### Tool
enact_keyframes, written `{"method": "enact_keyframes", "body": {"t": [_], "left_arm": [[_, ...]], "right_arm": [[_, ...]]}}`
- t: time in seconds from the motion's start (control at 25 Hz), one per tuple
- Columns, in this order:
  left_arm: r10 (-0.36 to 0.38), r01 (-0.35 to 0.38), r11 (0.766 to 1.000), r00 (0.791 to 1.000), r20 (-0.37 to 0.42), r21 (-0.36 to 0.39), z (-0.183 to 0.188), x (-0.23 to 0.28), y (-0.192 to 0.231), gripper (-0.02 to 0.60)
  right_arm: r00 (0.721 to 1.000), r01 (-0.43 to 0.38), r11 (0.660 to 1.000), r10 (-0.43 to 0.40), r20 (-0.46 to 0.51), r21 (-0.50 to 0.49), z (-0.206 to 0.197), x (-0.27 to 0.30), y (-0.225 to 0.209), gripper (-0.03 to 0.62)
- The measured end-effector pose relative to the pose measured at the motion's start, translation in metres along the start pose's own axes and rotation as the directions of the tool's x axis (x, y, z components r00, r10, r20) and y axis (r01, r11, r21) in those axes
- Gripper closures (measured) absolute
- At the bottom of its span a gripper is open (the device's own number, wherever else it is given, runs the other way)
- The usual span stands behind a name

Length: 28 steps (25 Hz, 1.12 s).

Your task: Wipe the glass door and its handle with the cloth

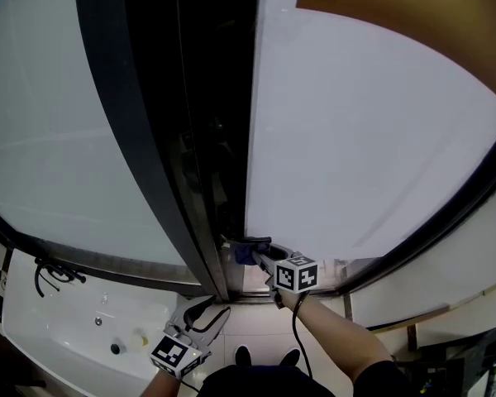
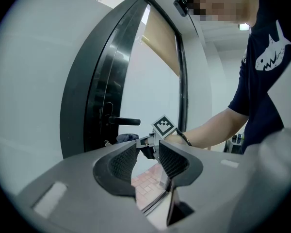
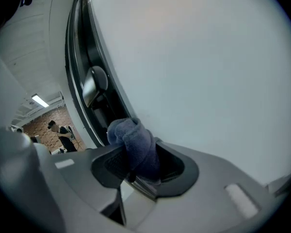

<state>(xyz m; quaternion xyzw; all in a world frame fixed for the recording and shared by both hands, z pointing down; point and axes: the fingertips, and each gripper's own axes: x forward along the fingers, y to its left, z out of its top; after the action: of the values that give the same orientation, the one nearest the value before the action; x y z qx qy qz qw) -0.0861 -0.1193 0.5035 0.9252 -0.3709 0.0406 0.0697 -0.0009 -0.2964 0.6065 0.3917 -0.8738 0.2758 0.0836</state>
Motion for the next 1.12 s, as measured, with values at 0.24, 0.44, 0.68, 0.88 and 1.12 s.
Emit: {"method": "enact_keyframes", "body": {"t": [0.24,0.44,0.68,0.88,1.12], "left_arm": [[-0.026,0.026,1.0,1.0,0.002,0.014,0.0,0.007,-0.004,0.44],[-0.033,0.033,0.999,0.999,0.009,0.031,0.01,0.014,-0.006,0.44],[-0.049,0.048,0.999,0.998,0.035,0.024,0.014,0.019,-0.01,0.442],[-0.099,0.097,0.994,0.994,0.039,0.044,0.024,0.03,-0.026,0.449],[-0.107,0.104,0.993,0.993,0.049,0.052,0.026,0.029,-0.049,0.449]], "right_arm": [[0.998,0.002,1.0,-0.003,0.057,0.017,0.004,-0.045,-0.005,0.453],[0.994,-0.001,0.999,0.006,0.113,-0.05,0.016,-0.095,0.003,0.451],[0.98,0.052,0.988,-0.022,0.196,-0.148,0.027,-0.161,0.02,0.451],[0.965,0.094,0.98,-0.046,0.257,-0.175,0.032,-0.207,0.035,0.451],[0.96,0.133,0.952,-0.054,0.276,-0.275,0.027,-0.253,0.05,0.45]]}}
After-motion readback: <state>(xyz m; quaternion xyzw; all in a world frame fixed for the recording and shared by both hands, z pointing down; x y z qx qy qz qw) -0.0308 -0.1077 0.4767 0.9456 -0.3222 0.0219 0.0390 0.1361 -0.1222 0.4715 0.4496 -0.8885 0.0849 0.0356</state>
